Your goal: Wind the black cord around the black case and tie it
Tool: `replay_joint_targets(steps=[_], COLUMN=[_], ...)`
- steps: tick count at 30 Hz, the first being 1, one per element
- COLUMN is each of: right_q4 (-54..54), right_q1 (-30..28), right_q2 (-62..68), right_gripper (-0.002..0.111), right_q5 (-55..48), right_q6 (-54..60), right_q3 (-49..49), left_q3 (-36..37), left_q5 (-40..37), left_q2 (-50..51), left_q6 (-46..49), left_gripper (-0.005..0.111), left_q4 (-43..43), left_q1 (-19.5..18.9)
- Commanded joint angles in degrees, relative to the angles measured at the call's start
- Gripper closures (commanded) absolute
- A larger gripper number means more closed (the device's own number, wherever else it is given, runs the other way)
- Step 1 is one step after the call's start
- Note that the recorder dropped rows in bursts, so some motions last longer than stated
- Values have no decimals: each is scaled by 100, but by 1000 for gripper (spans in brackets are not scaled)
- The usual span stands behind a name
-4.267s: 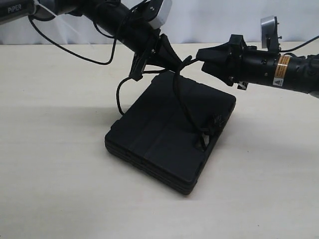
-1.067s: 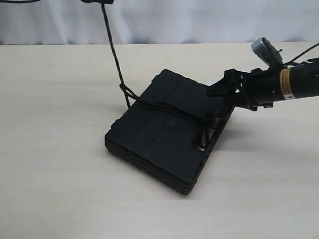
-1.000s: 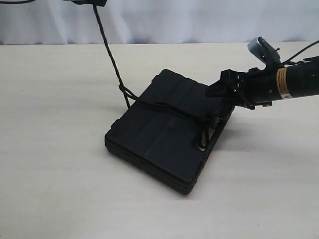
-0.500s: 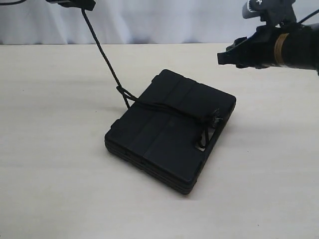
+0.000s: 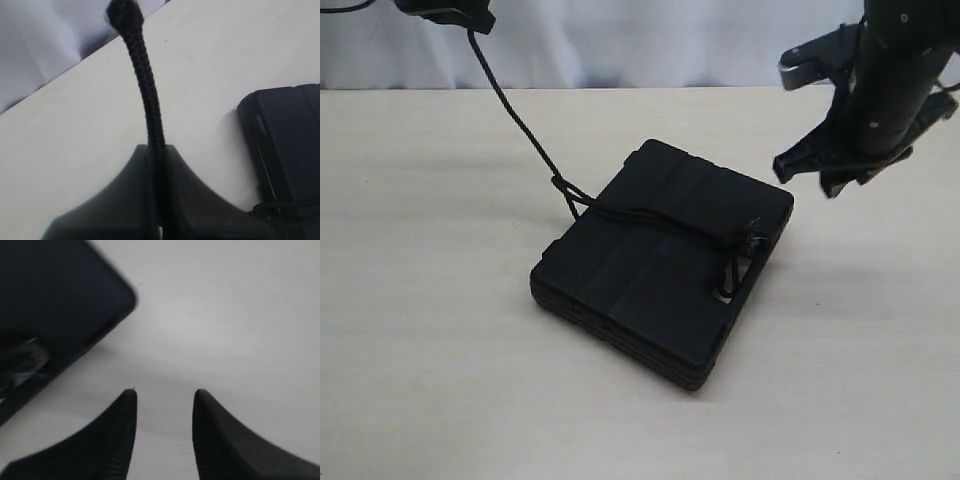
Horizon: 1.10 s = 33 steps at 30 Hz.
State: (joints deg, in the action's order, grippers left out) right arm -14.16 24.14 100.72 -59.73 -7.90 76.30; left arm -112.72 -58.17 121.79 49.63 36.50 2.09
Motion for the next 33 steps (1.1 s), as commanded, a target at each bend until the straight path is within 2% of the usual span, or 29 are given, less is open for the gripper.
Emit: replay_joint_targets(steps=[1, 8, 11, 17, 26, 33], right_q4=[799, 1416, 1969, 2254, 2696, 2631], right_q1=[-28, -28, 15, 263, 267, 267], right_q2=[36, 36, 36, 48, 360, 786], right_gripper=[72, 72, 72, 72, 72, 73], right_q5=[-30, 1647, 2195, 3144, 3315, 3697], right_q6=[-116, -1037, -943, -929, -952, -952], right_q3=[-362, -1531, -1843, -2208, -2272, -2272], left_q3=[10, 10, 10, 10, 10, 10], left_q5=[-97, -144, -167, -171, -239, -252], left_q2=[-48, -48, -48, -48, -48, -48], left_q6=[-357, -430, -431, -443, -443, -453], left_gripper=[107, 107, 107, 107, 107, 107], left_q4=[-440, -496, -496, -496, -496, -483], left_q1=[-16, -16, -16, -16, -16, -16])
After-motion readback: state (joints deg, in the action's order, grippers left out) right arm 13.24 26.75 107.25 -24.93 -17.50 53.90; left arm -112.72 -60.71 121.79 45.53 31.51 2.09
